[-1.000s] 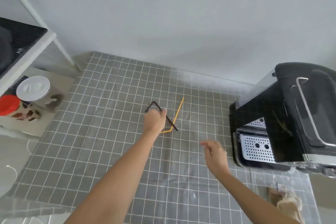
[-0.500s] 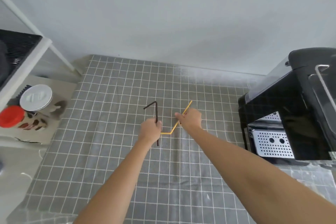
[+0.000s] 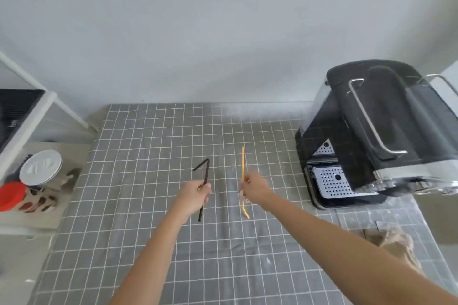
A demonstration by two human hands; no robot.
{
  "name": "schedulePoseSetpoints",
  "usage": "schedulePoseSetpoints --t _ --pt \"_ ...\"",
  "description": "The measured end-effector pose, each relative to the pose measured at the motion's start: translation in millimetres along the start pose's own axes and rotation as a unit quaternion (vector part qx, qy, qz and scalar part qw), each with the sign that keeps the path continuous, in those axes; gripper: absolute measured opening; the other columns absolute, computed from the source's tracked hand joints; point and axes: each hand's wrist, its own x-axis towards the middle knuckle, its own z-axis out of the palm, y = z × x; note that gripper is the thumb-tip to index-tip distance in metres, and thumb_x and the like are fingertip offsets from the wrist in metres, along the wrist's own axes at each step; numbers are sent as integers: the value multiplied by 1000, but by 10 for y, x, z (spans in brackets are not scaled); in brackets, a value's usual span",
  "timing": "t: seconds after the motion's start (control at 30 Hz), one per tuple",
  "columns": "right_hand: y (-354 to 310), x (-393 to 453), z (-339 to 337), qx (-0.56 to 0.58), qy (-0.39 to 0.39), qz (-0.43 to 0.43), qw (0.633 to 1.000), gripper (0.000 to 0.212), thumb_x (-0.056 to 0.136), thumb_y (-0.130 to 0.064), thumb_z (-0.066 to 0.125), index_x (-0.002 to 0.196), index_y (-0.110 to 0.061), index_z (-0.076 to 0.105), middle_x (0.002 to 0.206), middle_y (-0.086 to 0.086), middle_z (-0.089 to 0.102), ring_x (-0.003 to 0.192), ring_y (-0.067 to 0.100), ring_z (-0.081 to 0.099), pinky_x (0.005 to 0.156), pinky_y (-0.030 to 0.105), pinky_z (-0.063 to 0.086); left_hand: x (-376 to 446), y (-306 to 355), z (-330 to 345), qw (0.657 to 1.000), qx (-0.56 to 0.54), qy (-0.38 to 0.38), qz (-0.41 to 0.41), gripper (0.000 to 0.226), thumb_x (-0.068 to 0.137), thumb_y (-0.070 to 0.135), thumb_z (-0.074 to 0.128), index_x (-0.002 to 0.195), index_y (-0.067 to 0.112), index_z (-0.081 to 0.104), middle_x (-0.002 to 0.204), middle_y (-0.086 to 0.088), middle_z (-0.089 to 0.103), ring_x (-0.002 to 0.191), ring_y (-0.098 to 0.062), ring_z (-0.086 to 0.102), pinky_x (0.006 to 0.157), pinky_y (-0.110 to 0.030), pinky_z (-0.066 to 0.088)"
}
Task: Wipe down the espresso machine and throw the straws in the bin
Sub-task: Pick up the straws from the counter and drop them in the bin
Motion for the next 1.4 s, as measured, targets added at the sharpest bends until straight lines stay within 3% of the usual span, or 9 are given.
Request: schedulePoseSetpoints --t 0.3,0.43,0.7,0.93,1.1,1.17,1.23,1.3,1.4 --pt "1543 -1349 -1323 237 -117 20 964 13 95 -7 46 94 -11 58 74 0 67 55 10 51 49 19 38 -791 798 1318 965 104 -240 1 21 95 26 49 88 12 64 63 4 57 52 -6 53 49 -17 38" --pt "2608 -1863 -2024 309 -18 56 949 11 90 -14 53 91 -15 64 78 6 68 70 25 51 54 29 39 -1243 1355 2310 932 134 -336 4 18 92 24 55 99 9 62 66 5 56 53 -4 52 54 -18 40" --pt "4154 -2310 -3175 432 247 145 855 18 98 1 36 88 -6 49 73 13 51 41 11 44 37 20 37 -1509 2364 4390 899 155 -410 24 42 83 6 59 124 14 53 72 -5 62 48 -6 53 42 -18 40" --pt "4899 -1875 -3439 442 353 222 794 17 97 -13 38 88 -13 52 79 12 56 53 24 51 57 39 51 -1170 2586 5883 894 156 -409 -92 19 83 -5 52 92 9 61 70 -8 54 54 -10 49 43 -17 38" --pt "5328 -1514 -3453 442 393 276 758 17 100 -9 35 99 -5 52 77 8 53 56 15 48 45 19 42 -822 2385 6639 883 148 -410 -175 17 86 -3 50 73 5 55 50 -6 50 56 -12 52 46 -17 46" --pt "5501 -1371 -3418 433 393 291 758 20 100 -10 37 108 -6 55 84 6 57 63 12 51 53 20 40 -719 2337 6843 877 127 -414 -207 14 90 3 51 77 3 56 46 -5 49 70 -19 61 64 -28 58" --pt "5635 -1239 -3368 411 377 302 773 29 100 -13 37 122 -9 56 103 8 61 82 19 56 71 26 43 -617 2294 6970 871 110 -424 -222 15 90 11 55 102 2 58 71 -9 57 103 -30 61 89 -43 53" --pt "5735 -1147 -3312 370 359 318 796 36 101 -14 35 133 -10 52 119 13 62 100 27 57 87 34 46 -505 2222 7047 876 105 -416 -220 54 88 13 59 137 8 37 123 -17 56 130 -38 43 99 -45 45" --pt "5838 -1065 -3219 361 339 331 803 42 99 -8 34 139 -10 48 130 15 58 113 30 56 98 37 45 -428 2153 7048 885 87 -400 -221 72 91 14 56 149 16 15 152 -18 29 137 -39 32 106 -50 38"
